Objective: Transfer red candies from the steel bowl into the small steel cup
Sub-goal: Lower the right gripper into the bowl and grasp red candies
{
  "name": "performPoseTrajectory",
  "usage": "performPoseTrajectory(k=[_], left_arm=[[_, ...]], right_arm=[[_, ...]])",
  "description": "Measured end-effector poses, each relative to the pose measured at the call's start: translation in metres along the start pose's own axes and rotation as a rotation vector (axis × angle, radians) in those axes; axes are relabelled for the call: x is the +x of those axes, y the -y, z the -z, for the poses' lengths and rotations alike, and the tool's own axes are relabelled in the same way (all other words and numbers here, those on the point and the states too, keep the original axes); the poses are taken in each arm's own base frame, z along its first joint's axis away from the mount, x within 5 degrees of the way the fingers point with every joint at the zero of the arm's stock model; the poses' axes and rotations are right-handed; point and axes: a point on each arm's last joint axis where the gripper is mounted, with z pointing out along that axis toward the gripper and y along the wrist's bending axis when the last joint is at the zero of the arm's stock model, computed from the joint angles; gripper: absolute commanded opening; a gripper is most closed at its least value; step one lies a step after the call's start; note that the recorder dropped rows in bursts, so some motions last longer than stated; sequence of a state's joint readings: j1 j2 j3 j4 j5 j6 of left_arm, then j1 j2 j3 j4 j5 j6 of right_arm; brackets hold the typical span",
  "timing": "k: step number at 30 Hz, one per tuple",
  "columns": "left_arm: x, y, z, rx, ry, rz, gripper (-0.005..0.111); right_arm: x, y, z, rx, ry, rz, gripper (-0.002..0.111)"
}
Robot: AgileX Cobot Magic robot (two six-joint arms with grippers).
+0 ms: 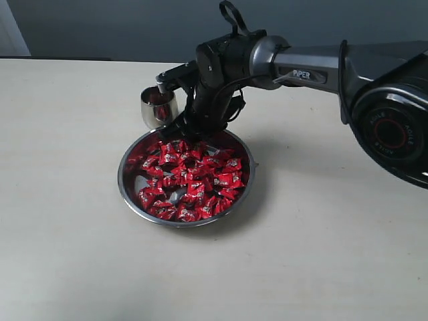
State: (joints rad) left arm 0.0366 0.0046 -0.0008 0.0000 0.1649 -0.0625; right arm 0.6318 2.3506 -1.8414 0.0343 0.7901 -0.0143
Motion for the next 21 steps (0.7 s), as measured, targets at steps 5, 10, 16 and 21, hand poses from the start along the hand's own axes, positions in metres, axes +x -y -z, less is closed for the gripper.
performPoseTrajectory(k=[5,10,16,21], left_arm=[[0.0000,0.0000,0.0000,0.000,0.000,0.000,0.000],[0.0000,0.0000,0.0000,0.000,0.000,0.000,0.000],[0.0000,0.0000,0.0000,0.000,0.000,0.000,0.000],[0.0000,0.0000,0.0000,0.000,0.000,0.000,0.000]], right_arm=[[-0.0009,0.0000,-0.0007,0.000,0.011,-0.036,0.031],[0.0024,0.0000,-0.0007,0.000,-0.025,-0.041,0.020],[0.0030,0.0000,-0.0007,0.000,-0.031,-0.041,-0.001],[0.0018,-0.0001,0.0026,0.000,-0.025,-0.041,-0.001]])
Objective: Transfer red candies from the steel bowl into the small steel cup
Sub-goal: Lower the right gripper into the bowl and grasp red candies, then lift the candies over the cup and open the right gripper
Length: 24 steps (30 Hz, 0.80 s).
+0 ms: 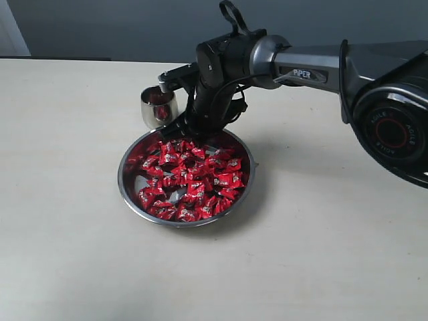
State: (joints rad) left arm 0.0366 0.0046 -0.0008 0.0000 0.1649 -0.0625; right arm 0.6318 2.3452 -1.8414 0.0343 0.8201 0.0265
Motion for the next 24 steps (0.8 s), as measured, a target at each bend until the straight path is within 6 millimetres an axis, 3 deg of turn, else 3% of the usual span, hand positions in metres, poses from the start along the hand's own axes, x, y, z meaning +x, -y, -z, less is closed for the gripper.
performPoseTrajectory(k=[6,13,18,24], left_arm=[[0.000,0.000,0.000,0.000,0.000,0.000,0.000],[0.000,0.000,0.000,0.000,0.000,0.000,0.000],[0.000,0.000,0.000,0.000,0.000,0.000,0.000],[0.000,0.000,0.000,0.000,0.000,0.000,0.000]], right_arm=[[-0.011,-0.001,0.027,-0.004,0.087,0.001,-0.001],[-0.034,-0.004,0.062,-0.020,0.330,0.004,-0.001],[-0.047,-0.008,0.064,-0.079,0.479,-0.017,-0.001],[-0.053,-0.008,0.047,-0.090,0.570,-0.046,-0.001]])
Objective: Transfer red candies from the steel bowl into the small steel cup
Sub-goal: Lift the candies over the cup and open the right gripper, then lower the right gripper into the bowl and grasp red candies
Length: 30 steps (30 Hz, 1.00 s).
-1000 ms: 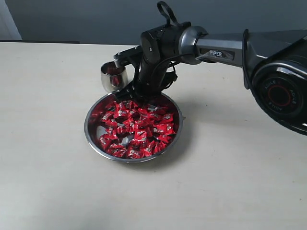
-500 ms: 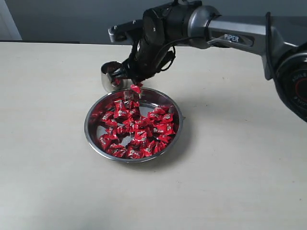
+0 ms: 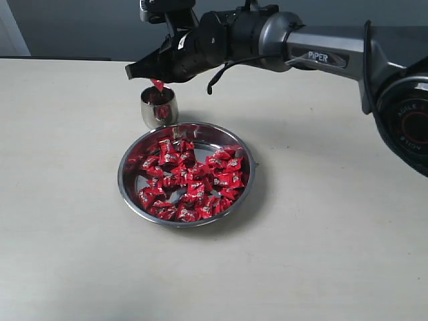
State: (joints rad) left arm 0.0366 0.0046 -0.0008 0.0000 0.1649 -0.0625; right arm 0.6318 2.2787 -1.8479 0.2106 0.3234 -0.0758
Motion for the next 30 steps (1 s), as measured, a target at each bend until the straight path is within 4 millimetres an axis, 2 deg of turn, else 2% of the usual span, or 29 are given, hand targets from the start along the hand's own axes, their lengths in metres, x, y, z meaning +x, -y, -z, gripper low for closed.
performPoseTrajectory(k=[3,8,10,16,23,30], left_arm=[[0.000,0.000,0.000,0.000,0.000,0.000,0.000],[0.000,0.000,0.000,0.000,0.000,0.000,0.000],[0.000,0.000,0.000,0.000,0.000,0.000,0.000],[0.000,0.000,0.000,0.000,0.000,0.000,0.000],[0.000,0.000,0.000,0.000,0.000,0.000,0.000],[0.000,0.000,0.000,0.000,0.000,0.000,0.000]], right_arm=[[0.002,0.001,-0.004,0.002,0.018,-0.005,0.002],[0.004,0.001,-0.007,0.002,0.011,0.034,0.029],[0.004,0.001,-0.007,0.001,0.008,0.041,0.034],[0.007,0.001,-0.007,-0.003,-0.027,0.049,0.034],[0.020,-0.005,0.015,-0.053,-0.307,0.090,0.034],[0.042,-0.015,0.014,-0.216,-0.480,0.182,0.035]])
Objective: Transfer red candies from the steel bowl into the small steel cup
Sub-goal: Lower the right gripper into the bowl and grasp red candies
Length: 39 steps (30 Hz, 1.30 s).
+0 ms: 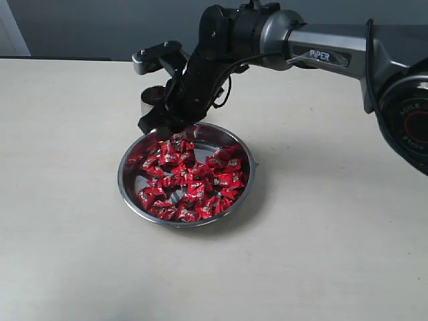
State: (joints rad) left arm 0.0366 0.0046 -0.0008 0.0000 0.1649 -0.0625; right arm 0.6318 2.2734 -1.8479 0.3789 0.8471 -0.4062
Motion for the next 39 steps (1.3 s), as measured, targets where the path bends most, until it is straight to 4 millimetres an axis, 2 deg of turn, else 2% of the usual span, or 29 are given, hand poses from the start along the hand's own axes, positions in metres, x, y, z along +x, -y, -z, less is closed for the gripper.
performPoseTrajectory(k=[5,9,18,25,31,34,38,39], left_arm=[[0.000,0.000,0.000,0.000,0.000,0.000,0.000],[0.000,0.000,0.000,0.000,0.000,0.000,0.000],[0.000,0.000,0.000,0.000,0.000,0.000,0.000],[0.000,0.000,0.000,0.000,0.000,0.000,0.000],[0.000,0.000,0.000,0.000,-0.002,0.000,0.000],[0.000,0.000,0.000,0.000,-0.002,0.000,0.000],[0.000,0.000,0.000,0.000,-0.002,0.000,0.000],[0.000,0.000,0.000,0.000,-0.002,0.000,0.000]], right_arm=[[0.004,-0.009,-0.012,-0.134,-0.012,0.050,0.047],[0.005,-0.008,-0.017,-0.144,-0.009,0.065,0.047],[0.004,0.002,-0.023,-0.039,0.010,0.077,0.047],[0.016,0.008,-0.047,-0.046,-0.048,0.062,0.047],[0.019,0.010,-0.053,-0.045,-0.058,0.058,0.047],[0.021,0.011,-0.057,-0.046,-0.064,0.055,0.033],[0.021,0.011,-0.057,-0.044,-0.062,0.051,0.006],[0.021,0.010,-0.057,-0.047,-0.061,0.048,0.003]])
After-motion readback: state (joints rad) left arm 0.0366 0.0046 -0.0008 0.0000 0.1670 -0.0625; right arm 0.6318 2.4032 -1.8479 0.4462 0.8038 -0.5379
